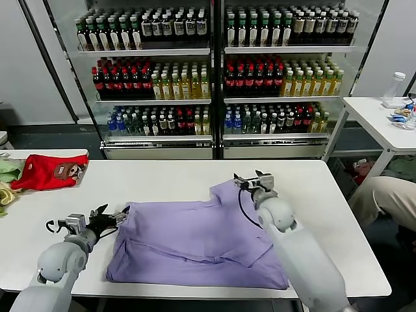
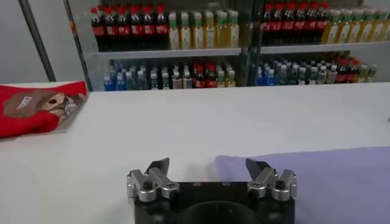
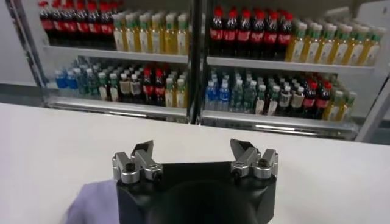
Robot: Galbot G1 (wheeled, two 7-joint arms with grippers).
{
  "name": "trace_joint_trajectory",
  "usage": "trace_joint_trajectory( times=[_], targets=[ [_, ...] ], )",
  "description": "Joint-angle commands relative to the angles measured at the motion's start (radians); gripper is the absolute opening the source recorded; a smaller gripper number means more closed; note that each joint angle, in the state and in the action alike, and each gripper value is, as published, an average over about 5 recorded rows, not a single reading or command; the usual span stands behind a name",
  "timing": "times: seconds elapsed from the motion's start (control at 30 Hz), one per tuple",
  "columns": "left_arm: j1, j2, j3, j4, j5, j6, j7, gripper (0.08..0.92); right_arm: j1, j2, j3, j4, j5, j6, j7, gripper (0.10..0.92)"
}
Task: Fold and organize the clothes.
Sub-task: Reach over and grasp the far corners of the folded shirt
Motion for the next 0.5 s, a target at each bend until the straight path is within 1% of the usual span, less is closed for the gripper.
trace_joint_trajectory(
  times=[0.03,0.23,0.4,0.5],
  targets=[
    [-0.095,0.002,0.015,0.123,0.020,0.013,0.102,0.823,0.109,0.072,-0.038,-0.198,-0.024,0.004,0.005,0.823],
    [-0.111,-0.019,0.029,0.134,0.048,0.009,0.103,0.823,0.094,0.064,-0.032,-0.209,0.007,0.006,0.021,0.823],
    [-0.126,-0.032,0.040,0.157,0.081,-0.019,0.062,0.823,0.090,0.059,-0.034,-0.199,0.032,0.007,0.031,0.823],
    [-0.117,-0.029,0.040,0.150,0.085,0.000,0.056,0.820,0.089,0.058,-0.036,-0.195,0.046,0.007,0.033,0.820]
  ],
)
